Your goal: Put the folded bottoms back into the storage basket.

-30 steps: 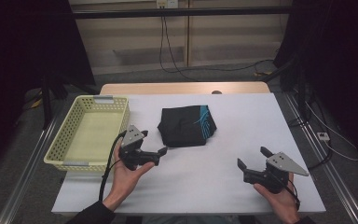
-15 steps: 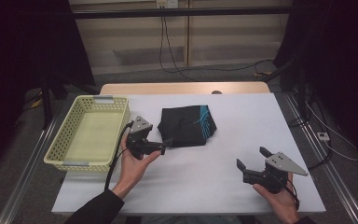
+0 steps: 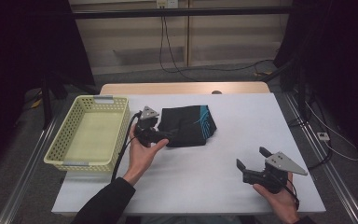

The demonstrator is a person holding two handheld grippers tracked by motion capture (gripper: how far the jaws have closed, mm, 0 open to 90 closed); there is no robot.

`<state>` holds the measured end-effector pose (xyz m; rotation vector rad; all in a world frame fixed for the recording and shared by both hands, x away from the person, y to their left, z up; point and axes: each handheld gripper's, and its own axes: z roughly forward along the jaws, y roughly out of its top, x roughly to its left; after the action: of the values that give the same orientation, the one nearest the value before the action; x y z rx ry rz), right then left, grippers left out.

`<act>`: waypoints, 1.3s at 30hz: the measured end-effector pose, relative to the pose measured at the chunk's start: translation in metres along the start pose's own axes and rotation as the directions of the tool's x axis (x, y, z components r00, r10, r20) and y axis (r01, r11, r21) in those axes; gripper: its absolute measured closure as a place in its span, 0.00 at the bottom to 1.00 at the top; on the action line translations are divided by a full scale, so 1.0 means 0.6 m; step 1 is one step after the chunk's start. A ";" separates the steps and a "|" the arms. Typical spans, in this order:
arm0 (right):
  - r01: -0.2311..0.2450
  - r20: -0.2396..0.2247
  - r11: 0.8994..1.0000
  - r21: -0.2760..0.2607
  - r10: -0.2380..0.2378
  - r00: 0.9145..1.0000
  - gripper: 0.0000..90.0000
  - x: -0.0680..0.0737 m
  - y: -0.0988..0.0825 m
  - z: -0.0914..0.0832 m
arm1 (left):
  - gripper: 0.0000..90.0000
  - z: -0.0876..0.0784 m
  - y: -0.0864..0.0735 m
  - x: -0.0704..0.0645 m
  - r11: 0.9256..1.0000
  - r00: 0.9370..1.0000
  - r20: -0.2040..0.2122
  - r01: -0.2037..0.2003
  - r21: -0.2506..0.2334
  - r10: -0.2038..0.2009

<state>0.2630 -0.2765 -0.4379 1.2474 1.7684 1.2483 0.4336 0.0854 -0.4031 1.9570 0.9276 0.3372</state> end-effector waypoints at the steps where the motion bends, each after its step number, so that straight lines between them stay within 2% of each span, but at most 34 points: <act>1: 0.000 -0.001 1.000 0.001 0.000 1.000 0.06 0.000 0.000 0.000 | 0.07 0.004 0.002 0.002 1.000 1.000 -0.001 0.008 -0.004 -0.008; 5: 0.004 -0.003 1.000 0.003 -0.004 1.000 0.06 0.000 0.000 0.001 | 0.08 0.019 0.009 0.011 1.000 1.000 -0.012 0.023 0.009 -0.023; 9: 0.002 -0.008 1.000 0.003 -0.002 1.000 0.06 0.000 0.000 0.000 | 0.08 0.034 0.011 0.027 0.997 0.997 -0.014 0.077 0.027 -0.076; 12: 0.002 -0.008 1.000 0.006 -0.002 1.000 0.06 0.000 0.000 0.001 | 0.09 0.042 0.012 0.037 0.995 0.996 -0.022 0.089 0.034 -0.089; 15: 0.003 -0.009 1.000 0.008 -0.003 1.000 0.06 0.001 0.000 0.002 | 0.10 0.049 0.014 0.046 0.992 0.992 -0.019 0.127 0.020 -0.127; 19: 0.002 -0.010 1.000 0.009 -0.002 1.000 0.06 0.001 0.000 0.002 | 0.13 0.054 0.019 0.051 0.991 0.991 -0.022 0.133 0.028 -0.132; 22: 0.003 -0.011 1.000 0.010 -0.002 1.000 0.06 0.001 0.000 0.002 | 0.14 0.056 0.021 0.049 0.992 0.992 -0.029 0.125 0.015 -0.124; 23: 0.003 -0.012 1.000 0.011 -0.003 1.000 0.06 0.001 0.000 0.002 | 0.15 0.058 0.022 0.051 0.994 0.993 -0.047 0.106 0.010 -0.106; 24: 0.002 -0.012 1.000 0.011 -0.002 1.000 0.06 0.001 0.000 0.002 | 0.17 0.060 0.022 0.053 0.994 0.993 -0.057 0.107 0.011 -0.107; 29: 0.001 -0.012 1.000 0.013 -0.001 1.000 0.06 0.001 0.000 0.003 | 0.25 0.075 0.018 0.068 0.990 0.990 -0.055 0.134 0.040 -0.131; 31: 0.000 -0.013 1.000 0.015 0.001 1.000 0.06 0.001 0.000 0.003 | 0.27 0.079 0.019 0.074 0.990 0.989 -0.055 0.137 0.041 -0.135; 34: 0.001 -0.013 1.000 0.014 -0.001 1.000 0.06 0.001 -0.001 0.003 | 0.34 0.085 0.017 0.082 0.987 0.985 -0.070 0.158 0.033 -0.156; 37: 0.001 -0.014 1.000 0.016 -0.001 1.000 0.06 0.001 -0.001 0.003 | 0.35 0.092 0.011 0.090 0.984 0.983 -0.087 0.165 0.061 -0.159; 39: 0.001 -0.015 1.000 0.016 -0.001 1.000 0.06 0.001 -0.001 0.003 | 0.34 0.098 0.005 0.095 0.979 0.980 -0.090 0.187 0.079 -0.180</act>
<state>0.2639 -0.2754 -0.4388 1.2487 1.7933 1.2484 0.5066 0.0889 -0.4400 1.9299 1.1856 0.2759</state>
